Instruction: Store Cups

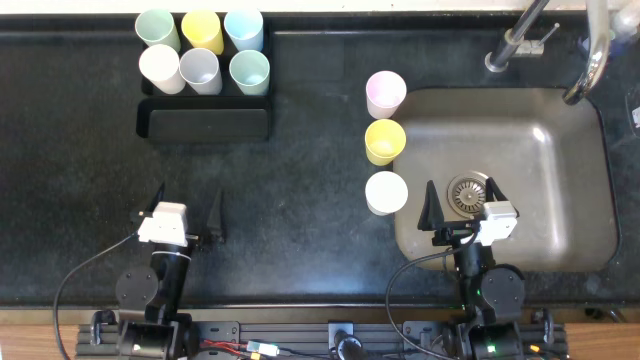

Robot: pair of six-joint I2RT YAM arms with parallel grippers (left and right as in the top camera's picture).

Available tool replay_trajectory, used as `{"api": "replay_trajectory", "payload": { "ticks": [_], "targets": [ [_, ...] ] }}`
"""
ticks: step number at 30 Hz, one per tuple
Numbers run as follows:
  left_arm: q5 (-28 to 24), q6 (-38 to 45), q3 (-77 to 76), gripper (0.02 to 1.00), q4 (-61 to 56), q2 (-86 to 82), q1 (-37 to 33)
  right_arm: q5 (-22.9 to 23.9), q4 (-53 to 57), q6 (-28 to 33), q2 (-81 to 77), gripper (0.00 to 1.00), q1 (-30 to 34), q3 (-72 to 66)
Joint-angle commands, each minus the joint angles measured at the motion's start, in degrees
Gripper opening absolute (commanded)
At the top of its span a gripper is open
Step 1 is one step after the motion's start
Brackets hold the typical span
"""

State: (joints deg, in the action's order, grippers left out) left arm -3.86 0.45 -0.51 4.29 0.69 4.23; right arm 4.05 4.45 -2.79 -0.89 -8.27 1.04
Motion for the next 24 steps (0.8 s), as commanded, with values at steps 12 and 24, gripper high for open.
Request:
{"api": "replay_trajectory", "payload": {
  "ticks": [12, 24],
  "targets": [
    [3.3, 1.0, 0.1, 1.0, -0.5, -0.5, -0.4, 0.4, -0.3, -0.2, 0.6, 0.998, 0.0, -0.8],
    [3.2, -5.0, -8.8, 1.0, -0.7, 5.3, -1.1, 0.4, -0.3, -0.2, 0.6, 0.996, 0.0, -0.8]
  ]
}}
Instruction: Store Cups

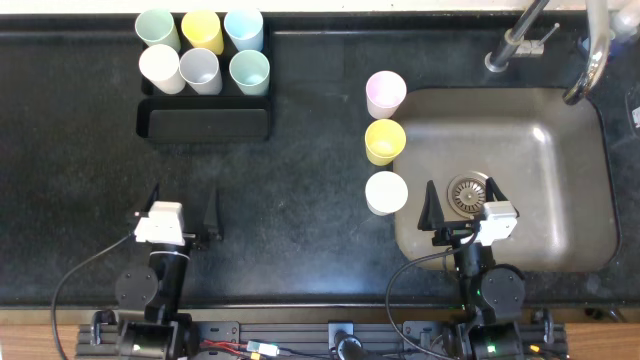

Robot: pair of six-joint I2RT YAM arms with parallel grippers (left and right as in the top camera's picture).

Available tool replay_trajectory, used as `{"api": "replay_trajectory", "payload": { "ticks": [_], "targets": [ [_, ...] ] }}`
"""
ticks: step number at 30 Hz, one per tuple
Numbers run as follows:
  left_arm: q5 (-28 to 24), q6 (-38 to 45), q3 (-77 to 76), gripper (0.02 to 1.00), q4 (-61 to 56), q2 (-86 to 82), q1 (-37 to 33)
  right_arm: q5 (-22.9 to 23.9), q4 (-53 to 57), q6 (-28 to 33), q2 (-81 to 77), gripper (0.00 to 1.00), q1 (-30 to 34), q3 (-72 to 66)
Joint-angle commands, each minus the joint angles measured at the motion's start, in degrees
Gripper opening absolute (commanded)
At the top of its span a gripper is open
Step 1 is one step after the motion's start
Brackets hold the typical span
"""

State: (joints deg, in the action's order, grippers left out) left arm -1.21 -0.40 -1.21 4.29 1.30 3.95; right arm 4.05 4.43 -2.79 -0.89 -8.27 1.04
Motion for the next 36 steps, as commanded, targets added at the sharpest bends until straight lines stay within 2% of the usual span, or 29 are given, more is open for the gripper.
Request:
{"api": "replay_trajectory", "payload": {
  "ticks": [1, 4, 8, 14, 20, 23, 29, 36],
  "targets": [
    [-0.1, -4.9, -11.6, 1.0, -0.3, 7.8, -0.9, 0.4, -0.3, -0.2, 0.6, 0.998, 0.0, -0.8],
    [-3.5, -6.7, -24.7, 0.998, 3.3, 18.4, -0.9, 0.4, -0.3, -0.2, 0.6, 0.996, 0.0, -0.8],
    [-6.6, -11.0, -49.5, 1.0, 18.4, 36.7, -0.5, 0.4, -0.3, -0.2, 0.6, 0.998, 0.0, -0.8],
    [-6.2, -17.6, -85.5, 1.0, 44.0, 62.3, 4.9, 0.4, -0.3, -0.2, 0.6, 0.998, 0.0, -0.8],
    [-1.0, -23.5, -111.1, 1.0, 57.4, 84.4, 16.6, 0.4, -0.3, -0.2, 0.6, 0.993, 0.0, -0.8],
    [1.2, -27.0, -121.1, 1.0, 62.1, 94.9, 22.3, 0.4, -0.3, -0.2, 0.6, 0.996, 0.0, -0.8],
    [1.3, -36.5, -135.8, 1.0, 73.0, 113.0, 29.9, 0.4, -0.3, -0.2, 0.6, 0.998, 0.0, -0.8],
    [1.5, -41.8, -140.9, 1.0, 76.8, 126.3, 34.1, 0.4, -0.3, -0.2, 0.6, 0.998, 0.0, -0.8]
  ]
}}
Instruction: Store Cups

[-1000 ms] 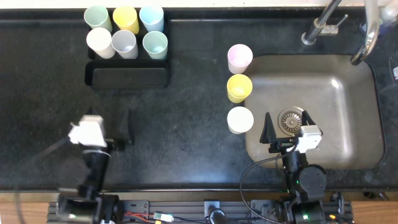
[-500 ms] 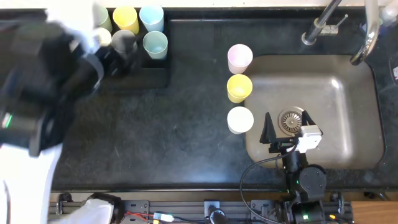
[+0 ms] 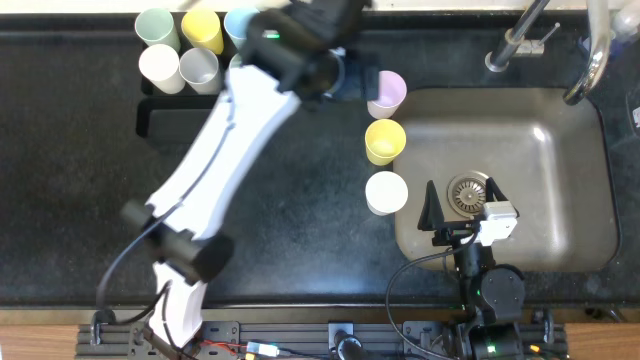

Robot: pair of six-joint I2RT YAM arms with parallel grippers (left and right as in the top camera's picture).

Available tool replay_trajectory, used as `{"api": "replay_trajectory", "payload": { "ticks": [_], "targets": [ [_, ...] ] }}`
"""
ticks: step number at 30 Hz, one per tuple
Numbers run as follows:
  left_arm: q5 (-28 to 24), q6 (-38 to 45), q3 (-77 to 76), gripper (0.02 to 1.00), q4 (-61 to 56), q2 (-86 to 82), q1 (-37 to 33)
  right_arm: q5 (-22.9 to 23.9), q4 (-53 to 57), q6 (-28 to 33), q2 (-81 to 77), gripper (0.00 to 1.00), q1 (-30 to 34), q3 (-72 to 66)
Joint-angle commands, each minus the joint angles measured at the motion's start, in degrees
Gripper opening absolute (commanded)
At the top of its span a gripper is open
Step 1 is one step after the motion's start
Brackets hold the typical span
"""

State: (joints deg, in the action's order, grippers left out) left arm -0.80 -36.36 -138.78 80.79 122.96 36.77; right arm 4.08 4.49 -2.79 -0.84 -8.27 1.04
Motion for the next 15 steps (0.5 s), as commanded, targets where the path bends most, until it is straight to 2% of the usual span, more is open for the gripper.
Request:
{"api": "replay_trajectory", "payload": {
  "ticks": [1, 10, 15],
  "targets": [
    [1.4, -6.4, -3.8, 1.0, 0.1, 6.6, 1.5, 0.4, -0.4, -0.2, 0.6, 0.998, 0.0, -0.8],
    [2.2, -6.6, -10.1, 0.952, -4.5, 20.0, 1.5, 0.4, -0.4, -0.2, 0.6, 0.993, 0.0, -0.8],
    [3.0, -7.3, -12.3, 0.869, -7.7, 24.2, 1.5, 0.4, -0.4, -0.2, 0.6, 0.998, 0.0, -0.8]
  ]
}}
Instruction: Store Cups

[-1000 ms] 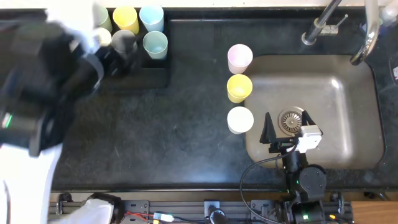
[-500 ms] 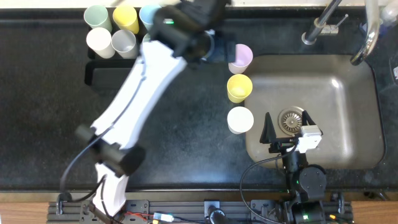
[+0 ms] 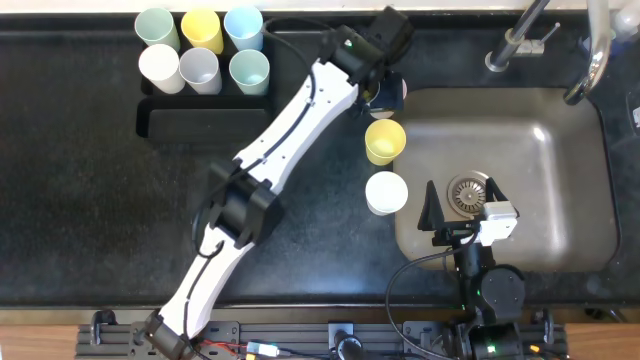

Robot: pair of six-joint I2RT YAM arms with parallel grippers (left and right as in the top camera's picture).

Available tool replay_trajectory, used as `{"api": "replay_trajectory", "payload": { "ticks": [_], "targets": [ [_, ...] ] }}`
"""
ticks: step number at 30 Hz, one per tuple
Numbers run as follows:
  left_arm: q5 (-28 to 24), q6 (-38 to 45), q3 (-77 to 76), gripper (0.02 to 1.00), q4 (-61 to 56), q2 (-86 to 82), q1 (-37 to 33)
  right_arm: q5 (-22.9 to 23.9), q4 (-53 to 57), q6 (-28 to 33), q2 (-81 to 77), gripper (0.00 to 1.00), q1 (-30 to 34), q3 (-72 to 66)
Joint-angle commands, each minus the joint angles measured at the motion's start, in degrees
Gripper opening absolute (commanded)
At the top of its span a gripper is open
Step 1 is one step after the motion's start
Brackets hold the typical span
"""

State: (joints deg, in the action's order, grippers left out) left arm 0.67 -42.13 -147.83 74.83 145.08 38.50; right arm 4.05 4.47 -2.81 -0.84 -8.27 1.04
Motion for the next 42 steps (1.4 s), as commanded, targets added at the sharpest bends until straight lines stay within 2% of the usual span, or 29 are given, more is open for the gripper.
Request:
{"api": "replay_trajectory", "payload": {
  "ticks": [1, 5, 7, 9, 14, 15, 20, 24, 26, 29, 32, 35, 38, 42],
  "targets": [
    [2.1, -1.7, -3.5, 0.862, -2.7, 2.8, -0.2, 0.4, -0.3, -0.2, 0.6, 0.998, 0.0, -0.8],
    [4.3, -1.7, -4.1, 0.807, -4.3, 3.9, -0.2, 0.4, -0.4, -0.2, 0.6, 0.998, 0.0, -0.8],
    [4.6, -1.8, -4.1, 0.73, -4.1, 3.9, -0.3, 0.4, -0.3, -0.2, 0.6, 0.996, 0.0, -0.8],
    [4.7, -1.7, -4.1, 0.592, -4.0, 3.9, -0.3, 0.4, -0.3, -0.2, 0.6, 0.998, 0.0, -0.8],
    [5.0, -1.6, -4.8, 0.064, -4.1, 3.8, -0.3, 0.4, -0.3, -0.2, 0.6, 0.996, 0.0, -0.8],
    [5.0, -1.2, -5.1, 0.034, -4.0, 3.6, -0.3, 0.4, -0.4, -0.2, 0.6, 0.998, 0.0, -0.8],
    [8.6, -1.2, -5.1, 0.034, -3.5, -3.0, -0.5, 0.4, -0.3, -0.2, 0.6, 0.996, 0.0, -0.8],
    [16.9, -2.8, -4.7, 0.034, -0.6, -14.7, -1.9, 0.4, -0.3, -0.2, 0.6, 0.998, 0.0, -0.8],
    [22.1, -6.5, -3.2, 0.034, 1.0, -21.3, -3.8, 0.4, -0.4, -0.2, 0.6, 0.996, 0.0, -0.8],
    [26.3, -12.9, 1.9, 0.036, 3.6, -31.9, -9.4, 0.4, -0.4, -0.2, 0.6, 0.993, 0.0, -0.8],
    [25.7, -21.0, 11.9, 0.036, 4.0, -42.2, -17.7, 0.4, -0.3, -0.2, 0.6, 0.993, 0.0, -0.8],
    [22.3, -25.7, 25.5, 0.036, 1.0, -51.6, -26.6, 0.4, -0.3, -0.2, 0.6, 0.996, 0.0, -0.8],
    [17.6, -22.6, 38.9, 0.036, -4.6, -58.3, -34.8, 0.4, -0.3, -0.2, 0.6, 0.996, 0.0, -0.8],
    [14.4, -15.7, 51.5, 0.036, -7.5, -62.6, -42.3, 0.4, -0.4, -0.2, 0.6, 0.993, 0.0, -0.8]
  ]
}}
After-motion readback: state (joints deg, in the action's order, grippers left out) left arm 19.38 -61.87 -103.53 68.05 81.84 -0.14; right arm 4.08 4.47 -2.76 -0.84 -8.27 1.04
